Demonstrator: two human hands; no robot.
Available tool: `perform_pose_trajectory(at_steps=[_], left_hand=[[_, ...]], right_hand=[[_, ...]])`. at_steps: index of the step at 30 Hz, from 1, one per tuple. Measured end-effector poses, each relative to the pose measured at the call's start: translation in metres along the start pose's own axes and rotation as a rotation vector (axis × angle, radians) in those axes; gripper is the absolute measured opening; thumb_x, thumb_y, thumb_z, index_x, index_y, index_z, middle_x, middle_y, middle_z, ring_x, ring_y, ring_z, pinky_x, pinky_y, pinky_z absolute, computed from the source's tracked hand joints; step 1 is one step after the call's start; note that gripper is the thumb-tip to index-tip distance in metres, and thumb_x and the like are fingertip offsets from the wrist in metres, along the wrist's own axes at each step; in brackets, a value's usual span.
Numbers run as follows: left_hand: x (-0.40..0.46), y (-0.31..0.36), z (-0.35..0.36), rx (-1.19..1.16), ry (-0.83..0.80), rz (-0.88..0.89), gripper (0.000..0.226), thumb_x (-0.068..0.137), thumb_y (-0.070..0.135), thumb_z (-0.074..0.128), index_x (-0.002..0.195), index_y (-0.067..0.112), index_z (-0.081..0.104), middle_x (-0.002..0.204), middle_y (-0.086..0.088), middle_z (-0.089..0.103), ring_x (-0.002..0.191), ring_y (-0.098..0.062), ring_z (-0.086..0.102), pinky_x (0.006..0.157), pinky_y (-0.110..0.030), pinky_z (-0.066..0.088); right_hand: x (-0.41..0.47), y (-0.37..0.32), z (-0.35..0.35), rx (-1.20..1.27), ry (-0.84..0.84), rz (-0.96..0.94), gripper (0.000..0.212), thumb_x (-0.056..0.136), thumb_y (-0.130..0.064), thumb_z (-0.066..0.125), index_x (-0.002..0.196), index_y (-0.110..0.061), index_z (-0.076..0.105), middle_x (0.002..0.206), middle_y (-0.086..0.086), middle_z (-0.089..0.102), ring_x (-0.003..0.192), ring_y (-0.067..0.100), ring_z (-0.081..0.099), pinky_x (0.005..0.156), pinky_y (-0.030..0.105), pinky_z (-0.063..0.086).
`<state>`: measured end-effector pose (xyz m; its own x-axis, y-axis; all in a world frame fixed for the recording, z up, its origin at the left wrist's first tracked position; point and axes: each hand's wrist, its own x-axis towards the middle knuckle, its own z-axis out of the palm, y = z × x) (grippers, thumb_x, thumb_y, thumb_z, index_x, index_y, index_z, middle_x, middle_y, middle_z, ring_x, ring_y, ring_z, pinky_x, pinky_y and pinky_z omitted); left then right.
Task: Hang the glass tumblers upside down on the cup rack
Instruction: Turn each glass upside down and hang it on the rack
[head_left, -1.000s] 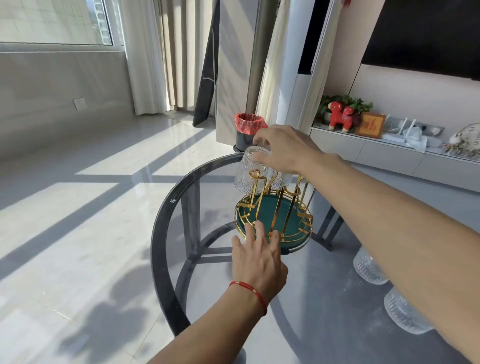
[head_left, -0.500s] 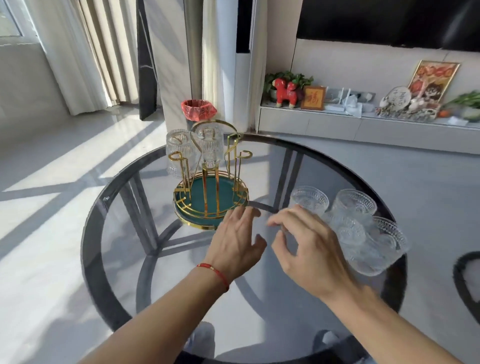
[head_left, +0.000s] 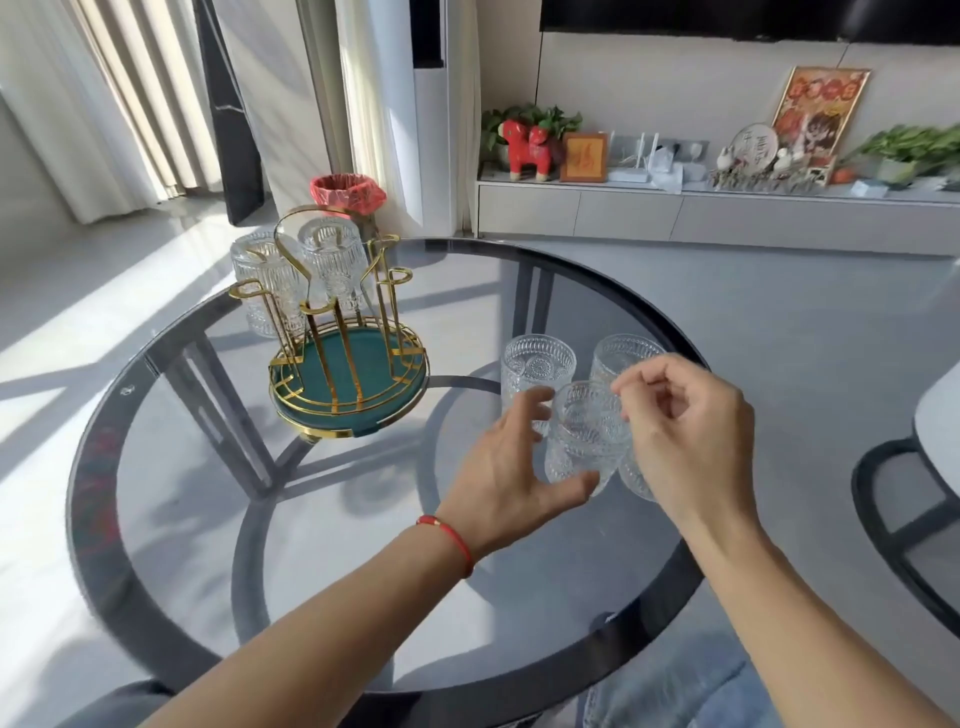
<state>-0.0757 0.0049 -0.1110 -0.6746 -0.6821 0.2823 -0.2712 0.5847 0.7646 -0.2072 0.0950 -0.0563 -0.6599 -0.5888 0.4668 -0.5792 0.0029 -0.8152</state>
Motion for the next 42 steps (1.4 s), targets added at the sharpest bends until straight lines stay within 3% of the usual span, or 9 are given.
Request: perform_pose_trajectory(at_steps=[12, 16, 21, 24, 26, 29, 33, 37, 42], left_hand=[[0.012, 0.004, 0.012, -0.067, 0.097, -0.092, 0.077, 0.07, 0.039, 0.094, 0.12, 0.011, 0.043, 0.106, -0.007, 0.066, 0.096, -0.024, 0.065, 0.086, -0.043, 0.057], [0.007, 0.005, -0.003, 0.076, 0.052, -0.011, 0.086, 0.067, 0.047, 0.09, 0.136, 0.016, 0.051, 0.103, 0.0, 0.063, 0.083, -0.016, 0.056, 0.082, -0.029, 0.052], [-0.004, -0.008, -0.059, -0.015, 0.057, -0.217, 0.075, 0.053, 0.073, 0.067, 0.109, 0.023, 0.063, 0.093, 0.01, 0.068, 0.081, 0.0, 0.061, 0.07, -0.01, 0.044], [-0.002, -0.015, -0.086, -0.458, 0.161, -0.407, 0.077, 0.053, 0.057, 0.079, 0.11, 0.009, 0.059, 0.113, -0.021, 0.068, 0.096, -0.025, 0.072, 0.076, -0.039, 0.064], [-0.003, -0.016, -0.098, -0.746, 0.178, -0.467, 0.078, 0.057, 0.044, 0.082, 0.116, 0.0, 0.056, 0.127, -0.033, 0.061, 0.106, -0.033, 0.069, 0.075, -0.042, 0.064], [-0.009, -0.019, -0.106, -0.995, 0.13, -0.487, 0.068, 0.074, 0.022, 0.073, 0.128, -0.012, 0.051, 0.135, -0.038, 0.056, 0.123, -0.045, 0.063, 0.092, -0.053, 0.061], [-0.014, -0.028, -0.109, -1.06, 0.052, -0.479, 0.052, 0.079, 0.01, 0.058, 0.126, -0.012, 0.053, 0.129, -0.035, 0.06, 0.132, -0.05, 0.053, 0.106, -0.06, 0.051], [-0.014, -0.042, -0.125, -0.623, -0.046, -0.351, 0.054, 0.084, 0.027, 0.059, 0.135, 0.011, 0.061, 0.131, -0.013, 0.069, 0.124, -0.026, 0.064, 0.105, -0.046, 0.055], [-0.019, -0.089, -0.128, 0.57, -0.039, -0.013, 0.045, 0.092, 0.041, 0.065, 0.129, 0.017, 0.067, 0.134, -0.005, 0.061, 0.12, -0.023, 0.054, 0.1, -0.043, 0.05]], right_hand=[[0.002, 0.0, 0.007, 0.014, 0.04, 0.121, 0.015, 0.086, -0.018, 0.066, 0.073, -0.021, 0.073, 0.061, -0.009, 0.068, 0.058, 0.008, 0.064, 0.061, 0.027, 0.048], [0.001, -0.002, 0.012, 0.068, 0.007, 0.111, 0.018, 0.088, -0.014, 0.066, 0.073, -0.021, 0.072, 0.061, -0.014, 0.067, 0.054, 0.005, 0.061, 0.057, 0.019, 0.046], [-0.008, -0.005, 0.025, 0.014, -0.227, -0.072, 0.014, 0.089, -0.012, 0.065, 0.088, -0.023, 0.073, 0.085, -0.011, 0.072, 0.08, 0.009, 0.067, 0.072, 0.023, 0.053], [-0.016, -0.005, 0.038, -0.075, -0.371, -0.192, 0.021, 0.096, -0.023, 0.064, 0.116, -0.023, 0.069, 0.111, -0.008, 0.064, 0.101, 0.009, 0.062, 0.084, 0.026, 0.053], [-0.02, -0.008, 0.048, -0.039, -0.489, -0.089, 0.036, 0.1, -0.044, 0.056, 0.134, -0.031, 0.058, 0.12, -0.009, 0.064, 0.107, 0.005, 0.062, 0.084, 0.015, 0.049], [-0.023, -0.016, 0.065, 0.124, -0.574, 0.105, 0.043, 0.094, -0.061, 0.045, 0.134, -0.046, 0.05, 0.099, -0.02, 0.071, 0.089, 0.0, 0.069, 0.074, 0.008, 0.049], [-0.023, -0.025, 0.081, 0.434, -0.551, 0.322, 0.044, 0.086, -0.052, 0.063, 0.128, -0.04, 0.057, 0.129, 0.003, 0.064, 0.112, 0.019, 0.068, 0.081, 0.041, 0.065], [-0.022, -0.027, 0.083, 0.308, -0.383, 0.16, 0.05, 0.075, -0.055, 0.075, 0.121, -0.045, 0.058, 0.126, -0.012, 0.067, 0.109, 0.011, 0.069, 0.097, 0.048, 0.057], [0.003, -0.026, 0.078, 0.167, -0.231, 0.001, 0.06, 0.074, -0.03, 0.081, 0.127, -0.042, 0.057, 0.128, -0.006, 0.062, 0.119, 0.015, 0.061, 0.1, 0.053, 0.053]])
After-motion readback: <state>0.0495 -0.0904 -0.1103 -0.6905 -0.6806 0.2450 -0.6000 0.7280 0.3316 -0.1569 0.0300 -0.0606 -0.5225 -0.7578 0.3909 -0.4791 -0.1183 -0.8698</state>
